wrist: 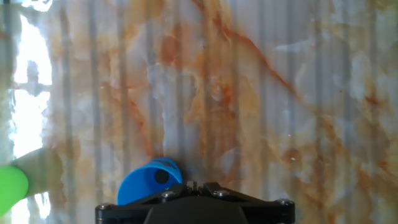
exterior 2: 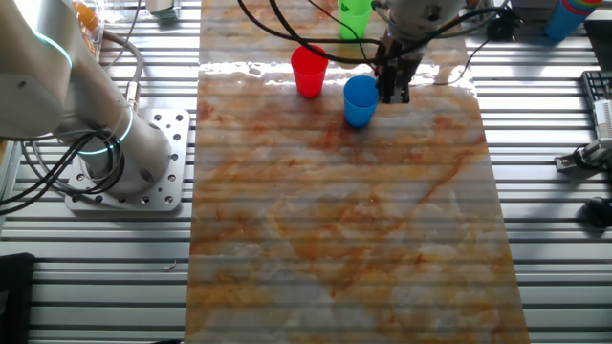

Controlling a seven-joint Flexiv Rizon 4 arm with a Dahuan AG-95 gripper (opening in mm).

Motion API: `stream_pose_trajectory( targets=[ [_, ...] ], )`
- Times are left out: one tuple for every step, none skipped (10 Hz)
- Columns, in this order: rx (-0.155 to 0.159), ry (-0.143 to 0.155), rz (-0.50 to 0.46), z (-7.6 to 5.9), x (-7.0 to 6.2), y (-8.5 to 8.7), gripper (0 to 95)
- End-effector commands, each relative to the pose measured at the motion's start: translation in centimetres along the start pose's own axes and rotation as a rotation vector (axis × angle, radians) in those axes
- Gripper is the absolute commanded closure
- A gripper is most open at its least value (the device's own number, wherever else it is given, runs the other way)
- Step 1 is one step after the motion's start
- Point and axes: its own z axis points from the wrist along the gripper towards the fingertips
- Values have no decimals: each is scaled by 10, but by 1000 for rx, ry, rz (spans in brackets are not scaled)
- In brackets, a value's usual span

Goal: Stack the cups

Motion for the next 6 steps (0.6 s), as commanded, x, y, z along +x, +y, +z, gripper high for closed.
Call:
stream_pose_trajectory(
  targets=[
    [-5, -2, -3, 2, 2, 4, 950],
    [-5, -1, -11, 5, 1, 5, 760],
    [-5, -1, -17, 10, 0, 7, 760],
    [-5, -2, -15, 19, 0, 10, 760],
    [-5, -4, -14, 23, 0, 12, 760],
    [-5, -5, -13, 25, 1, 15, 760]
  ],
)
